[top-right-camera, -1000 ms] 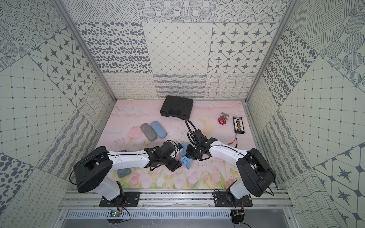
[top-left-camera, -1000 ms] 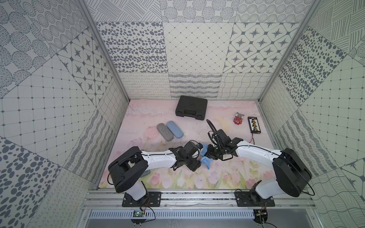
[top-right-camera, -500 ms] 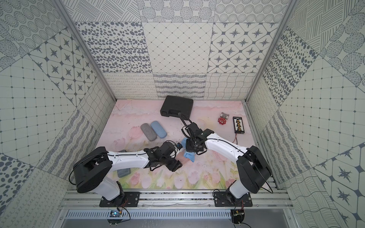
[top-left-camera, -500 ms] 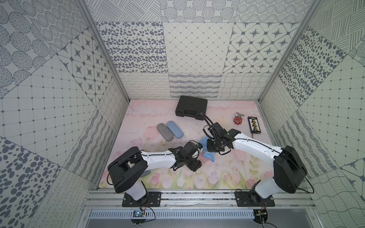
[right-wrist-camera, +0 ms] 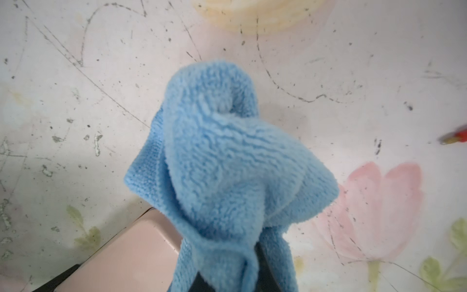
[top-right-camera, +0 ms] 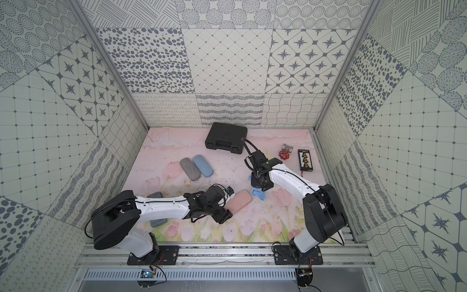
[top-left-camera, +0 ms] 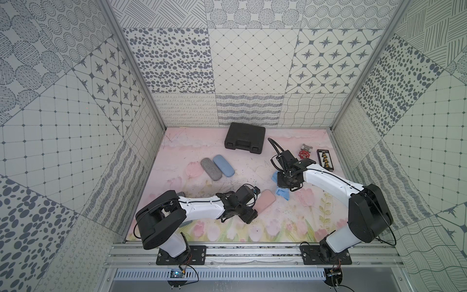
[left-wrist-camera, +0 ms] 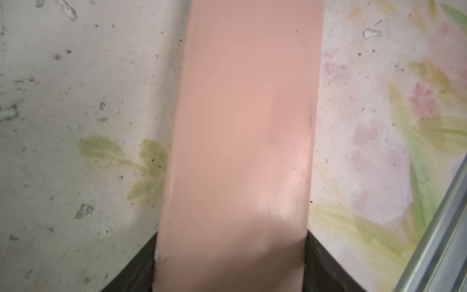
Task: Wipe the eyeglass case
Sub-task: Wipe the dirt from the eyeglass case.
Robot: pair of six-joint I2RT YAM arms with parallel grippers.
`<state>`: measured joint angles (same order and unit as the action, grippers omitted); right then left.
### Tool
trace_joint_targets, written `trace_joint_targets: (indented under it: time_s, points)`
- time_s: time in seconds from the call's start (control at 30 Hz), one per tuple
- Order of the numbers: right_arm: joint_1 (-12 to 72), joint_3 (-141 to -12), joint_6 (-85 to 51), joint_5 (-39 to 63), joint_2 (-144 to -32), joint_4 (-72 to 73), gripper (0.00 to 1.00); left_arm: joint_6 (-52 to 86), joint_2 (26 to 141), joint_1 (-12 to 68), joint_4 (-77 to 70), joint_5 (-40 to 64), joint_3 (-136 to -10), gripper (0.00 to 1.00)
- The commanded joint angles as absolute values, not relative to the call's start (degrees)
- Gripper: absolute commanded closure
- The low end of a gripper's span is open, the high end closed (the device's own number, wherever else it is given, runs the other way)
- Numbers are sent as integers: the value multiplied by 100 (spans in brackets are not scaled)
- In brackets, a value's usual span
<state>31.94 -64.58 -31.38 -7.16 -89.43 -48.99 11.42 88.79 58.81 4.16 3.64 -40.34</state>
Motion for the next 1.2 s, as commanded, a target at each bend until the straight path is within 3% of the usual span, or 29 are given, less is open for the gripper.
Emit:
trace_joint_targets:
  time_s: [0.0,0.17,0.27,0.37,0.47,0.57,0.7,0.83,1.0,1.17]
  points:
    - [3587,-6696,-3105,-290,-8710,-5084,100,1045,8809,6073,702,-295,-4030,72]
    - [3721,-5534,-5013,2726,-8650,-2623,100,1133,8715,6125,637,-389,-4017,73]
    - [3531,-5224,-5183,3006,-8774,-2266,100,1186,8702,6169,633,-389,-4017,73]
    - [2997,-5221,-4436,2601,-8911,-2994,100,1196,8712,6200,633,-379,-4017,73]
    - [2720,-5675,-3456,880,-8982,-4292,100,1170,8714,6208,637,-413,-4016,73]
    - [2929,-6201,-2888,-1101,-8814,-5140,100,1186,8729,6206,693,-478,-4058,73]
    - [3398,-6544,-2669,-1734,-8585,-5431,100,1213,8756,6206,668,-499,-4086,74]
    - [3938,-6460,-3147,-477,-8473,-4970,100,1213,8806,6206,668,-477,-4131,74]
    - [4086,-5579,-4415,2182,-8431,-3080,100,1239,8769,6219,659,-542,-4123,74]
    - [3432,-4905,-4314,2559,-8503,-2904,100,1263,8667,6229,591,-673,-3996,75]
